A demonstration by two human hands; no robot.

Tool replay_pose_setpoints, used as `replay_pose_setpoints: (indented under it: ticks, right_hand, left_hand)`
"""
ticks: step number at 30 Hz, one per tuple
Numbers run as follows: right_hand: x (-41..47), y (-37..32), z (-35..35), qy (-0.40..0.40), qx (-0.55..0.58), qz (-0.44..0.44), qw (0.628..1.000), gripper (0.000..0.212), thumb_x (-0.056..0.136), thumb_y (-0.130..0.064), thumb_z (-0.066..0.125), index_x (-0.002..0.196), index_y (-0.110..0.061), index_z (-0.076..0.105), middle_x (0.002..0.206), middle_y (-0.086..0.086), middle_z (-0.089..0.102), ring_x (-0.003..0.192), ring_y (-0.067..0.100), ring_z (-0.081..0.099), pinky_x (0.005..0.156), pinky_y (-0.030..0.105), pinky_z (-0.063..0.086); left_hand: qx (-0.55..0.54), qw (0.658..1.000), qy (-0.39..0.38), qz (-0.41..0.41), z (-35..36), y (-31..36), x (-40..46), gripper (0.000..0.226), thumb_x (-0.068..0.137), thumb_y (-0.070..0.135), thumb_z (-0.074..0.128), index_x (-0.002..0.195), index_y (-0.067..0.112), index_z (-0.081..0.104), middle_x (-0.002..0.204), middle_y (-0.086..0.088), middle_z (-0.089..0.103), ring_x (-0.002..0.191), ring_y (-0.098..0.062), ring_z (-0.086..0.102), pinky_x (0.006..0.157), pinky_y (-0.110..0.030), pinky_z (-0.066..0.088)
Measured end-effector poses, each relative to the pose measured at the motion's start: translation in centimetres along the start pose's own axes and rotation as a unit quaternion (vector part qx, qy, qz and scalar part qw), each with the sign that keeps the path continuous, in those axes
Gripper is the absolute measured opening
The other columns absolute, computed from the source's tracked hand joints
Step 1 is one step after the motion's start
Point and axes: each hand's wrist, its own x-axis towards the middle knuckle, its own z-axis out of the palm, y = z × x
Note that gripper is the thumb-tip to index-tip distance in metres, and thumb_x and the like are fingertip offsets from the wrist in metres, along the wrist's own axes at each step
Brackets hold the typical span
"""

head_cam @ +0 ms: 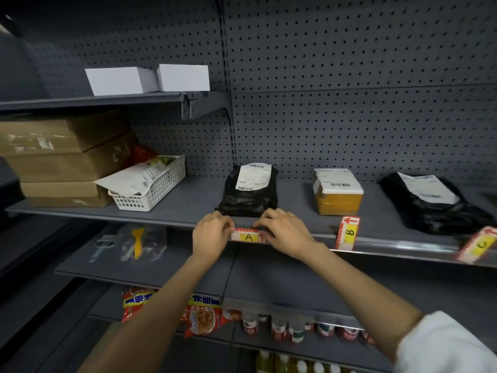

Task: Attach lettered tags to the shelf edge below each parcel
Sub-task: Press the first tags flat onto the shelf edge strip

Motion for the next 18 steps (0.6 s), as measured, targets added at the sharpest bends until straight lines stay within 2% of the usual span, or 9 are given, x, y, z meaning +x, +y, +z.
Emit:
replay_pose_setpoints:
  ticks: [6, 13, 15, 18]
  right_hand:
    - [0.0, -0.2, 0.0, -0.004, -0.01, 0.009, 1.0, 0.028, 0.091, -0.024, 0.052, 0.118, -0.024, 0.061, 0.119, -0.001, 0.056, 0.112, 0.022, 0.048, 0.094, 0.037, 0.042]
    - [-0.2, -0.5, 0.4, -0.008, -0.026, 0.018, 0.999, 0.033, 0.091, -0.017, 0.051, 0.121, -0.028, 0.06, 0.123, 0.0, 0.053, 0.115, 0.023, 0.045, 0.096, 0.038, 0.041]
    - [-0.4, -0.3, 0.2, -0.023, -0.03, 0.016, 0.999, 0.036, 0.091, -0.018, 0.051, 0.124, -0.029, 0.057, 0.126, 0.0, 0.05, 0.117, 0.022, 0.043, 0.096, 0.038, 0.039]
    - [-0.9, 0.1, -0.4, -0.041, -0.034, 0.018, 0.998, 0.039, 0.09, -0.019, 0.053, 0.127, -0.03, 0.053, 0.13, -0.002, 0.05, 0.121, 0.021, 0.042, 0.098, 0.037, 0.034]
  left_hand:
    - [0.015, 1.0, 0.012, 0.02, 0.1, -0.9, -0.1, 0.003, 0.08, 0.015, 0.067, 0.079, 0.018, 0.067, 0.084, -0.004, 0.068, 0.082, -0.024, 0.057, 0.07, -0.035, 0.046]
    - [0.03, 0.999, -0.003, 0.034, -0.3, -1.3, 0.3, 0.004, 0.082, 0.014, 0.065, 0.08, 0.017, 0.067, 0.085, -0.005, 0.069, 0.084, -0.024, 0.057, 0.075, -0.035, 0.044]
    - [0.028, 0.999, -0.005, 0.044, -0.5, -1.4, 0.4, 0.003, 0.08, 0.016, 0.067, 0.082, 0.018, 0.065, 0.084, -0.004, 0.068, 0.083, -0.023, 0.057, 0.073, -0.034, 0.044]
    - [-0.017, 0.998, 0.002, 0.064, -1.0, -0.4, 1.1, 0.02, 0.075, 0.023, 0.073, 0.09, 0.022, 0.06, 0.08, 0.005, 0.061, 0.077, -0.015, 0.054, 0.065, -0.029, 0.043]
